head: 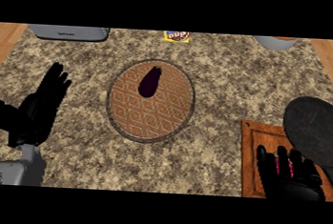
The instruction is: Pick the cupcake from the cutting board and place it in the pan
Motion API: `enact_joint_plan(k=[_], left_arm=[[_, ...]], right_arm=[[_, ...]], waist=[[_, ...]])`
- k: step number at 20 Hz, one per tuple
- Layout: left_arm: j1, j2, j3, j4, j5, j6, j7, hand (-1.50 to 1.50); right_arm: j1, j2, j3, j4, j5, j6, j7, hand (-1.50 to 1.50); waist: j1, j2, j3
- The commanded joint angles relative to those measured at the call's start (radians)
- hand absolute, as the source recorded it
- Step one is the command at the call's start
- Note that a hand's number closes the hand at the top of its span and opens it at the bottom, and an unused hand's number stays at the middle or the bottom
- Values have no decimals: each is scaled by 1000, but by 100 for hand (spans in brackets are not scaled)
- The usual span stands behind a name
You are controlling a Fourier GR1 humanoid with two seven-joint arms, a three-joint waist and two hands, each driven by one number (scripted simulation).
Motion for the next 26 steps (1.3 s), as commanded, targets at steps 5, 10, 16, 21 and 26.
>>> enact_joint_plan(k=[5, 10, 16, 21, 26], left_arm=[[-87, -6, 7, 57, -11, 19, 20, 0], [-44, 4, 13, 43, 3, -15, -7, 0], [-49, 21, 18, -3, 9, -16, 49, 0], [-33, 3, 21, 21, 1, -13, 9, 0], [6, -17, -8, -11, -18, -5, 5, 0]], right_arm=[[-159, -118, -209, 256, -377, -177, -194, 150], [-276, -97, -295, 500, -404, -220, -248, 150], [-326, -105, -416, 574, -707, -182, -289, -150], [-321, -150, -462, 660, -874, -241, -505, -150], [-270, -163, -457, 527, -1117, -343, -675, -150]], waist=[[3, 3, 1], [8, 2, 1], [10, 1, 1], [2, 0, 1], [-4, -2, 1]])
